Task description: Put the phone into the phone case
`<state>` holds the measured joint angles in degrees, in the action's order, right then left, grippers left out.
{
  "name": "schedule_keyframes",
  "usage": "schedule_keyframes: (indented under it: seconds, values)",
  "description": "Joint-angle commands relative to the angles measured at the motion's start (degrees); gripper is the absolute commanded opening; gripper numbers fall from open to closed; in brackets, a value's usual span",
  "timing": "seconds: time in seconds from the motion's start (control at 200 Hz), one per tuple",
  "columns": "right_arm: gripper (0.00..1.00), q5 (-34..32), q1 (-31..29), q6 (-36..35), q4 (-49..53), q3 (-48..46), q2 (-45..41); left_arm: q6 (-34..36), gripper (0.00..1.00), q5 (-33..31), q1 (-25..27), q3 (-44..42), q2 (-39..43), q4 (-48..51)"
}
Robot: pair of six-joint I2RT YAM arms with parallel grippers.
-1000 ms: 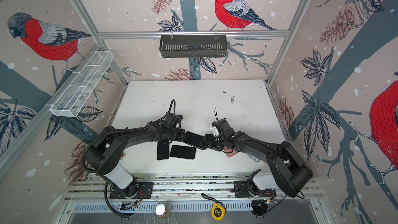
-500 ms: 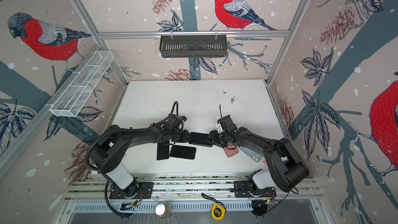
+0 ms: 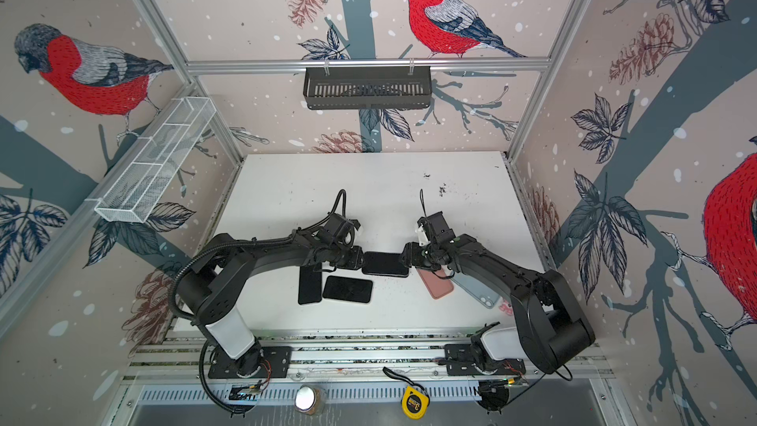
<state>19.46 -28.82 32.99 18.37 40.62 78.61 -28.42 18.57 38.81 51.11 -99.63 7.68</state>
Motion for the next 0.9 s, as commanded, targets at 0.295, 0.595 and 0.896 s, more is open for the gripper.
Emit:
schedule_keyframes:
  seconds: [0.295, 0.595, 0.896]
  values:
    - [0.38, -1.0, -5.7, 1.9, -4.3, -2.0, 4.9, 2.9, 0.26, 2.4, -1.5, -5.2, -0.1, -2.5]
    - [0.25, -1.2, -10.3, 5.0, -6.4, -0.7, 6.4, 0.5, 0.26, 6.3, -6.9, -12.0, 3.9, -9.1]
    - [0.36, -6.2, -6.4, -0.1, 0.8, 1.1, 2.5, 0.0, 0.22, 5.8, -7.3, -12.8, 4.4, -9.7]
